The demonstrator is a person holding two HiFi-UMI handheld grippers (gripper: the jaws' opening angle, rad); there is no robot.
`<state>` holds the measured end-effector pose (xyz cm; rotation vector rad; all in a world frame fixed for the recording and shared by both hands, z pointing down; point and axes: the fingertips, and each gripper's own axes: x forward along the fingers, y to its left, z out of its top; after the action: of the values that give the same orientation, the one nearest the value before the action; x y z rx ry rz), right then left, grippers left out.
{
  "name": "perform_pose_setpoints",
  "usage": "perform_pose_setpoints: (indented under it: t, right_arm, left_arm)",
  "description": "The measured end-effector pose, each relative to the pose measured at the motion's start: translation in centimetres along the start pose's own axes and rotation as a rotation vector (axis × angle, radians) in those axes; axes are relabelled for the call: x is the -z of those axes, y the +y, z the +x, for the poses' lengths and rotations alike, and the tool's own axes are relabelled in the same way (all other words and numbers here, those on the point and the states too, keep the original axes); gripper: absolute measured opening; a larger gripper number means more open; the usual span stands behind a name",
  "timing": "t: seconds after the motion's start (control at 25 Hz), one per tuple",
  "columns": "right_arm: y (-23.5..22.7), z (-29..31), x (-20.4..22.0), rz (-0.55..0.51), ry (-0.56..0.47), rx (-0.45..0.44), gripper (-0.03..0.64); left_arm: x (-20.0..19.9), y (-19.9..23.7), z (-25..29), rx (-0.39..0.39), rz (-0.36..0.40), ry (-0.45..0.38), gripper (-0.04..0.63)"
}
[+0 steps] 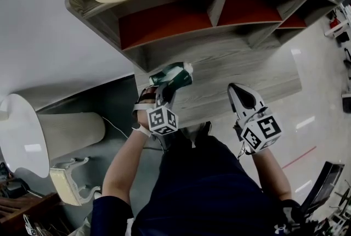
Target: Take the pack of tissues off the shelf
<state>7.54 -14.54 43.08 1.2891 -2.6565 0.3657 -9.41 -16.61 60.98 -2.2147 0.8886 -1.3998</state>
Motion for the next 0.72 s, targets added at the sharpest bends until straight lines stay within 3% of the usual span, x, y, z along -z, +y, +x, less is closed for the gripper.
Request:
perform_pose_setpoints:
  t: [0.72]
  right_arm:
    - [-0.3,1.2,0.6,0.015,0.018,0.002,0.003]
  left_arm:
    - [4.8,-4.8,6.3,0.105,0.029,0.08,0.143]
